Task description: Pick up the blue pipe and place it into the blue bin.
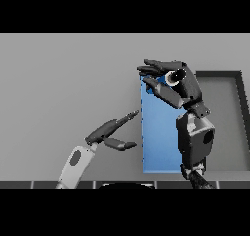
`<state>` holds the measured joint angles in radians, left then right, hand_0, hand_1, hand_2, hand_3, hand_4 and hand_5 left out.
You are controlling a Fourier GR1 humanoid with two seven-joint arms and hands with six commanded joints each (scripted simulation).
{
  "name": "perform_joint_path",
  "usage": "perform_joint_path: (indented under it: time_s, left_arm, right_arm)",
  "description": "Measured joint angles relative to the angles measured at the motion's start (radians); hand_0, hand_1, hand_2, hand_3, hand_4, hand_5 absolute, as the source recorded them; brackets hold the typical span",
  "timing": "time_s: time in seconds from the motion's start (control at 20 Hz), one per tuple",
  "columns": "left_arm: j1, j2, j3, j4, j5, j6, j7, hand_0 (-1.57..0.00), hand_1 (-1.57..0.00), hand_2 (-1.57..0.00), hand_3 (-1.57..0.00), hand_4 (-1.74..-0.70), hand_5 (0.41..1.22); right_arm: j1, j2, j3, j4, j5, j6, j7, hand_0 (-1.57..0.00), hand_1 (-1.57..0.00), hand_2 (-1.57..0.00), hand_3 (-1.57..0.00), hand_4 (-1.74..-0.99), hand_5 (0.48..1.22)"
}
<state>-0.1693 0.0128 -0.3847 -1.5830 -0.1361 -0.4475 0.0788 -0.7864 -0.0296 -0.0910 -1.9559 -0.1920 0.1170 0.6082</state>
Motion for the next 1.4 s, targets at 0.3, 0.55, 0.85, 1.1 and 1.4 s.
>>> perform_joint_path:
  time_s: [0.3, 0.55, 0.85, 1.1, 1.4]
  left_arm:
    - [0.007, 0.012, 0.016, -0.019, 0.016, 0.003, 0.027, 0.0, 0.0, 0.0, 0.0, -0.95, 0.47]
    - [-0.024, 0.005, 0.028, 0.012, 0.009, 0.015, 0.003, 0.0, 0.0, 0.0, 0.0, -0.94, 0.46]
    - [-0.009, 0.016, 0.016, -0.001, -0.016, 0.028, -0.028, 0.0, 0.0, 0.0, 0.0, -0.93, 0.465]
    - [-0.015, 0.015, 0.014, 0.005, -0.027, 0.035, -0.023, 0.0, 0.0, 0.0, 0.0, -0.92, 0.476]
    - [-0.026, 0.015, 0.016, 0.016, -0.036, 0.041, -0.035, 0.0, 0.0, 0.0, 0.0, -0.92, 0.489]
  right_arm:
    - [0.148, -0.118, -0.082, 0.038, 0.033, -0.048, 0.001, -1.57, -1.57, -1.57, -1.57, -1.499, 1.221]
    - [0.337, -0.18, -0.03, 0.056, 0.05, -0.131, 0.001, -1.57, -1.57, -1.57, -1.57, -1.5, 1.221]
    - [0.567, -0.306, 0.109, 0.083, 0.002, -0.34, 0.001, -1.57, -1.57, -1.57, -1.57, -1.5, 1.221]
    - [0.658, -0.454, 0.261, 0.111, -0.159, -0.56, 0.001, -1.57, -1.57, -1.57, -1.57, -1.497, 1.221]
    - [0.643, -0.619, 0.483, 0.16, -0.399, -0.777, 0.001, -1.57, -1.57, -1.57, -0.41, -1.677, 1.171]
